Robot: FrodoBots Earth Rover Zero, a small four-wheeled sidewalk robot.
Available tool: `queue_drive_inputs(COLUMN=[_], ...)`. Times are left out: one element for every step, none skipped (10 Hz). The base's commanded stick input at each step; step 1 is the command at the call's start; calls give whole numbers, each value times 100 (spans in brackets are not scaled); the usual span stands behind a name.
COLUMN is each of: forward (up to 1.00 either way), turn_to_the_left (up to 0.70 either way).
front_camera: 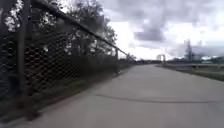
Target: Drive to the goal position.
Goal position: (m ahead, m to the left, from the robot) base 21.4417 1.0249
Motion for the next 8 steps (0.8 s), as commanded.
queue_drive_inputs(forward=[100,100,100,100,100,100,100,100], turn_to_the_left=[-40,-40,-40,-40,-40,-40,-40,-37])
